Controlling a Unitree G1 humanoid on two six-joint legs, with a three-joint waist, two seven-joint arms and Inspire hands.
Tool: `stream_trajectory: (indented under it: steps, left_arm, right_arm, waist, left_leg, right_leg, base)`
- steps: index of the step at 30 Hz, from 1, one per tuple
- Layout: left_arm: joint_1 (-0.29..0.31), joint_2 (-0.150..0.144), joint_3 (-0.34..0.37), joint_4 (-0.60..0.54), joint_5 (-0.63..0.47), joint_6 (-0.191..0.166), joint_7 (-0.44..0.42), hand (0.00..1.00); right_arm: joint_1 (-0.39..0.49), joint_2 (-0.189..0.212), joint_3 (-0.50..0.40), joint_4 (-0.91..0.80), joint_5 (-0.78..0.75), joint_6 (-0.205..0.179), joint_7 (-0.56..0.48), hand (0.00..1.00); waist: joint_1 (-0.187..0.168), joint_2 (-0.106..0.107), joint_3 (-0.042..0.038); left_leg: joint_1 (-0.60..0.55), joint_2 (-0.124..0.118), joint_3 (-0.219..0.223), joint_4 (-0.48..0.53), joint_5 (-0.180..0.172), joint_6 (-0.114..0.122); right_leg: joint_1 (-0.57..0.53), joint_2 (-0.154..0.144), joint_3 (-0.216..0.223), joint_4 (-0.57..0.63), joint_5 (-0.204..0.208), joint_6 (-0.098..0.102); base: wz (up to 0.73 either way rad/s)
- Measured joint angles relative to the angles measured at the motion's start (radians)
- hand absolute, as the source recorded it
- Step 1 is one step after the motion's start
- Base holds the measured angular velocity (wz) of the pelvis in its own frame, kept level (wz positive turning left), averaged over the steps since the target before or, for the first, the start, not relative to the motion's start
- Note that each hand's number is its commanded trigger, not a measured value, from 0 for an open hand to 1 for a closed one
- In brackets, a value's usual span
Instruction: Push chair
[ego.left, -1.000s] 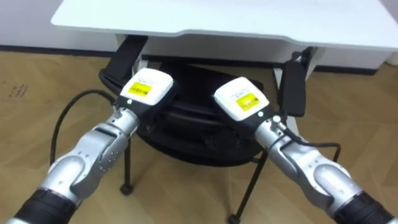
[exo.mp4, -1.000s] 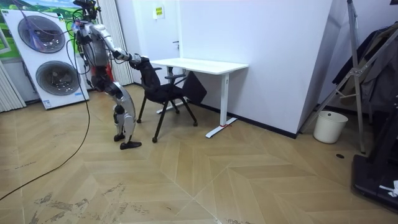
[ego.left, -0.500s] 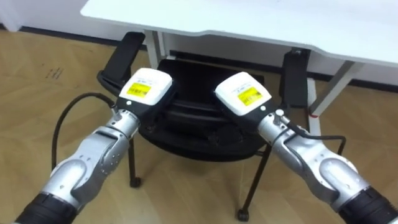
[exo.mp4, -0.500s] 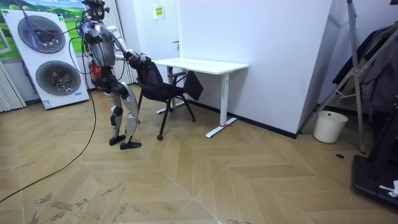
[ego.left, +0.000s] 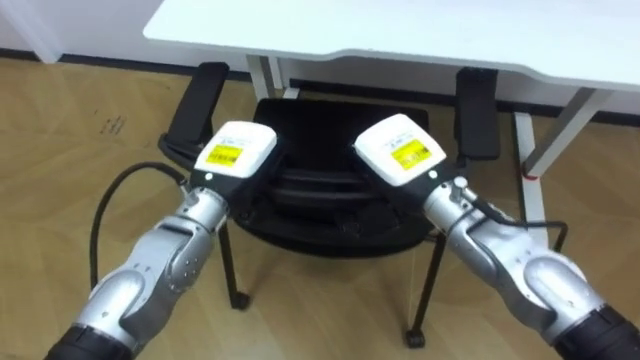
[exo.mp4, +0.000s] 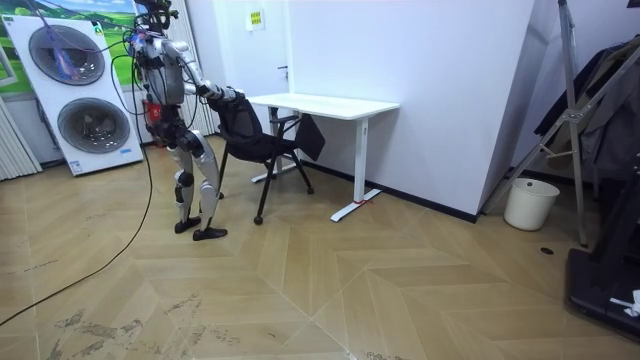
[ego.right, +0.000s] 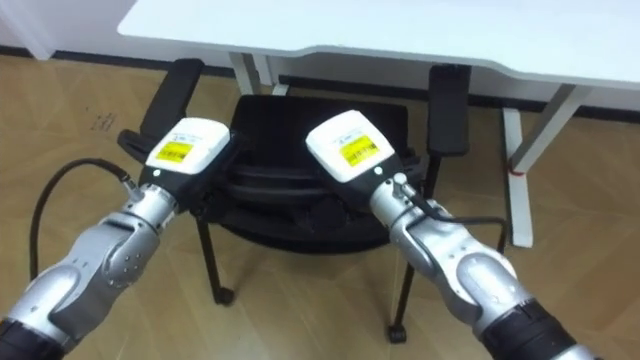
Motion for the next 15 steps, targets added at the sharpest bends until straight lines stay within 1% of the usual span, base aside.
stream_trajectory:
  steps: [3,5,8,13,15]
  left_arm:
    - [0.0,-0.017,0.009,-0.006,-0.001,0.005,-0.02,0.0]
    - [0.0,-0.024,0.014,-0.008,-0.002,0.005,-0.025,0.0]
    - [0.001,-0.029,0.014,-0.01,-0.005,0.005,-0.035,0.0]
    - [0.001,-0.038,0.012,-0.011,-0.017,0.005,-0.036,0.0]
    - [0.003,-0.042,0.008,-0.016,-0.03,0.005,-0.033,0.0]
  right_arm:
    - [0.019,0.023,-0.035,0.0,0.025,0.004,0.006,0.0]
    - [0.023,0.028,-0.045,0.0,0.033,0.011,0.01,0.0]
    - [0.029,0.03,-0.05,0.001,0.041,0.016,0.007,0.0]
    - [0.033,0.032,-0.054,0.002,0.047,0.018,0.007,0.0]
    - [0.033,0.03,-0.055,0.004,0.067,0.017,0.002,0.0]
  waist:
    - [0.0,-0.001,0.0003]
    - [0.0,-0.003,0.0017]
    - [0.0,-0.006,0.0037]
    - [0.0,-0.006,0.0043]
    - [-0.001,-0.006,0.0044]
  left_leg:
    - [0.001,-0.002,0.008,0.0,0.0,0.004]
    - [0.002,-0.004,0.011,0.001,0.0,0.007]
    - [0.009,-0.004,0.03,-0.001,-0.001,0.01]
    - [0.014,-0.004,0.04,-0.001,-0.006,0.02]
    - [0.015,-0.004,0.044,-0.008,-0.003,0.025]
  right_leg:
    - [0.0,-0.001,0.007,-0.006,0.009,0.004]
    - [0.0,-0.004,0.008,-0.005,0.011,0.007]
    - [0.0,-0.005,0.021,-0.006,0.016,0.01]
    - [0.0,-0.005,0.034,-0.009,0.022,0.015]
    - [0.001,-0.002,0.035,-0.021,0.03,0.016]
  base:
    - [-0.05]
    - [-0.02]
    - [-0.09]
    - [-0.06]
    - [-0.04]
